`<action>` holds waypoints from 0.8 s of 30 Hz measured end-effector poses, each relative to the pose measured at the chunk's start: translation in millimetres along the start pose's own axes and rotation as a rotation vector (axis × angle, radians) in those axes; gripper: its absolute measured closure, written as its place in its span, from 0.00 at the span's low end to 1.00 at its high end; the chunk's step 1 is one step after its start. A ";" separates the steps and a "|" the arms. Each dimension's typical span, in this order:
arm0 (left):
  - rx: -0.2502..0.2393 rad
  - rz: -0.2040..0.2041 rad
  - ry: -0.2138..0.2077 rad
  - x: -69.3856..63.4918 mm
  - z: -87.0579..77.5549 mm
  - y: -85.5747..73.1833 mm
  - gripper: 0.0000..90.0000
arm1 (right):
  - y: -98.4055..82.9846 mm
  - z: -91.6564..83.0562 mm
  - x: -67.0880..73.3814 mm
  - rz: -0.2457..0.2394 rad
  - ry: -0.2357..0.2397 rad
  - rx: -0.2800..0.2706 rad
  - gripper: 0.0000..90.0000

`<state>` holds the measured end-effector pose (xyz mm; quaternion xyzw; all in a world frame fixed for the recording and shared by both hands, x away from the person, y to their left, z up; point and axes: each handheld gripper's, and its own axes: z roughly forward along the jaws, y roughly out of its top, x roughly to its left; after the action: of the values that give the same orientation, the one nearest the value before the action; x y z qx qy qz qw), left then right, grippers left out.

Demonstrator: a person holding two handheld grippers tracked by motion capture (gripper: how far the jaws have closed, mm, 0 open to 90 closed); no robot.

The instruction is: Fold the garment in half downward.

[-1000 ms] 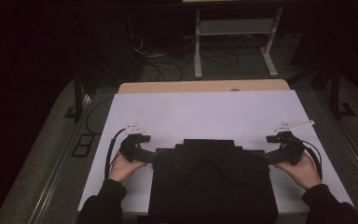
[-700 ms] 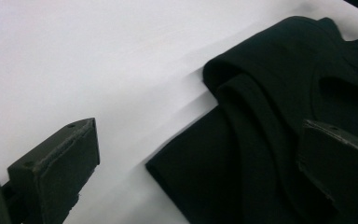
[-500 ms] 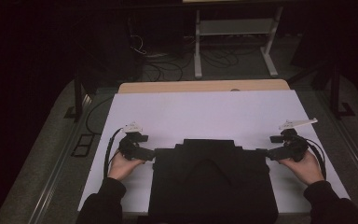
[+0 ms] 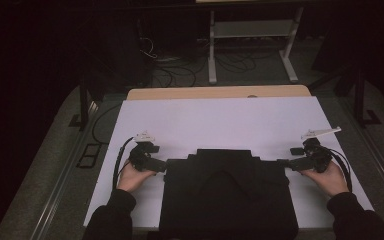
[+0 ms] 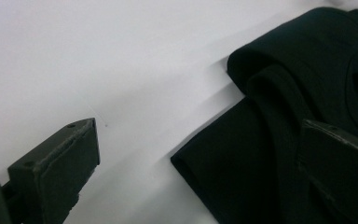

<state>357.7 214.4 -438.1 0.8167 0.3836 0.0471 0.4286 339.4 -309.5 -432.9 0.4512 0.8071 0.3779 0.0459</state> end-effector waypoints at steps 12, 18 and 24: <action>0.011 0.003 -0.006 2.2 3.3 -0.3 0.15 | -0.8 6.5 0.1 -0.012 -0.001 0.023 0.40; 0.021 0.022 0.004 1.8 5.6 -0.9 0.26 | -0.7 8.0 1.3 -0.022 0.008 0.037 0.51; 0.029 0.037 0.002 -1.0 7.3 -0.4 0.43 | -1.1 11.7 2.5 -0.027 0.004 0.053 0.62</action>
<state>359.7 209.1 -442.7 0.8297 0.3695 0.0502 0.4154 342.0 -301.2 -441.3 0.4405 0.8230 0.3567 0.0372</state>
